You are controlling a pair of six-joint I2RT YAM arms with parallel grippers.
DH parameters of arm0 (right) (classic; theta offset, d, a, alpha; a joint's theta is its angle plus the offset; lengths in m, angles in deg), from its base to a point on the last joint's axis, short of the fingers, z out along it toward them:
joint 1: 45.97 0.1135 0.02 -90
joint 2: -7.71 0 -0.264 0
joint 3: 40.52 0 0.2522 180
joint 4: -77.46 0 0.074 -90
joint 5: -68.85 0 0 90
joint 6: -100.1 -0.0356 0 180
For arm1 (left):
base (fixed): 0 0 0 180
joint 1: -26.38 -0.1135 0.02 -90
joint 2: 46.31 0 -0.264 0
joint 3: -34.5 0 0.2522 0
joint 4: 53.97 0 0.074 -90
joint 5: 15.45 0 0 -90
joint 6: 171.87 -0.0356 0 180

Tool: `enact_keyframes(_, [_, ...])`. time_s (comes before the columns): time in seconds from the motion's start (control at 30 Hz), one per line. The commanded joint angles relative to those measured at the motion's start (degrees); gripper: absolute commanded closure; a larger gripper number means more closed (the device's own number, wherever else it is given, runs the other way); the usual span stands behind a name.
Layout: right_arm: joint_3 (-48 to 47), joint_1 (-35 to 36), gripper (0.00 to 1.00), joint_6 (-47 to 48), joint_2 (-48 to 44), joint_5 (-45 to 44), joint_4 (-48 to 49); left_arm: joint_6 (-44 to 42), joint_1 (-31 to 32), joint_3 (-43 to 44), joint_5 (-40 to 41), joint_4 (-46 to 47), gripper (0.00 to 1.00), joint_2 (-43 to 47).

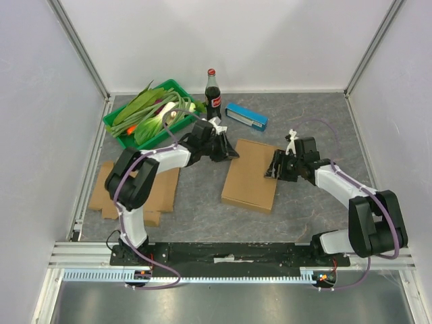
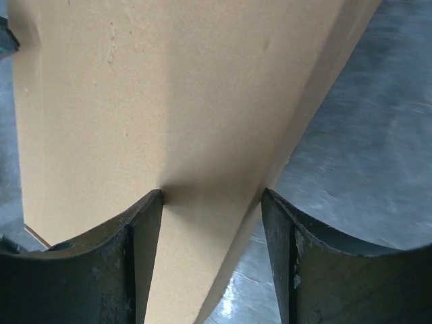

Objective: Fold the paper box

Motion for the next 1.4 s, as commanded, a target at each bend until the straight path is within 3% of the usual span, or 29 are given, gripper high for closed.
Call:
enact_keyframes(0.0, [-5.6, -1.8, 0.34, -0.7, -0.4, -10.7, -1.9, 10.3, 10.4, 9.9, -7.9, 6.4, 0.59, -10.0])
enact_keyframes(0.13, [-11.4, -9.7, 0.26, 4.2, 4.3, -18.6, -6.3, 12.2, 14.2, 27.0, -10.8, 4.0, 0.57, -19.4])
enact_keyframes(0.23, [-17.6, -15.1, 0.20, 10.6, 9.4, -20.1, -10.0, 12.0, 14.7, 32.9, -10.5, 0.7, 0.53, -22.2])
enact_keyframes(0.3, [-22.3, -15.4, 0.17, 13.4, 10.7, -26.4, -13.5, 9.5, 14.1, 32.9, -9.9, -1.1, 0.48, -20.4])
enact_keyframes(0.4, [-25.1, -15.2, 0.06, 13.6, 8.7, -37.6, -17.4, 4.9, 12.4, 28.4, -6.8, -4.8, 0.37, -11.8])
enact_keyframes(0.47, [-26.4, -13.7, 0.02, 13.6, 5.9, -43.1, -21.7, 3.7, 10.5, 19.4, -5.1, -4.8, 0.32, -0.8])
enact_keyframes(0.6, [-24.8, 2.3, 0.02, 13.4, 0.6, -43.8, -23.5, 0.7, 3.5, 3.7, -1.3, -6.8, 0.28, 20.3])
enact_keyframes(0.7, [-21.2, 9.8, 0.02, 20.1, -0.1, -39.3, -21.0, -2.7, -2.2, -5.1, -1.6, -11.1, 0.28, 36.0])
enact_keyframes(0.77, [-20.7, 11.7, 0.04, 23.8, 2.5, -41.2, -22.0, -6.7, -3.5, -9.4, -0.2, -14.5, 0.27, 46.0])
enact_keyframes(0.9, [-18.8, 17.3, 0.08, 26.8, 5.3, -49.8, -21.1, -8.7, -4.5, -13.4, 0.4, -18.3, 0.27, 54.6])
enact_keyframes(1.2, [-13.8, 20.0, 0.21, 24.4, 9.3, -57.8, -18.0, -8.2, -4.5, -18.4, -4.3, -18.2, 0.30, 60.3])
enact_keyframes(1.37, [-15.5, 17.9, 0.40, 26.6, 13.6, -56.6, -16.3, -9.8, -4.3, -18.2, -5.1, -20.5, 0.31, 61.4])
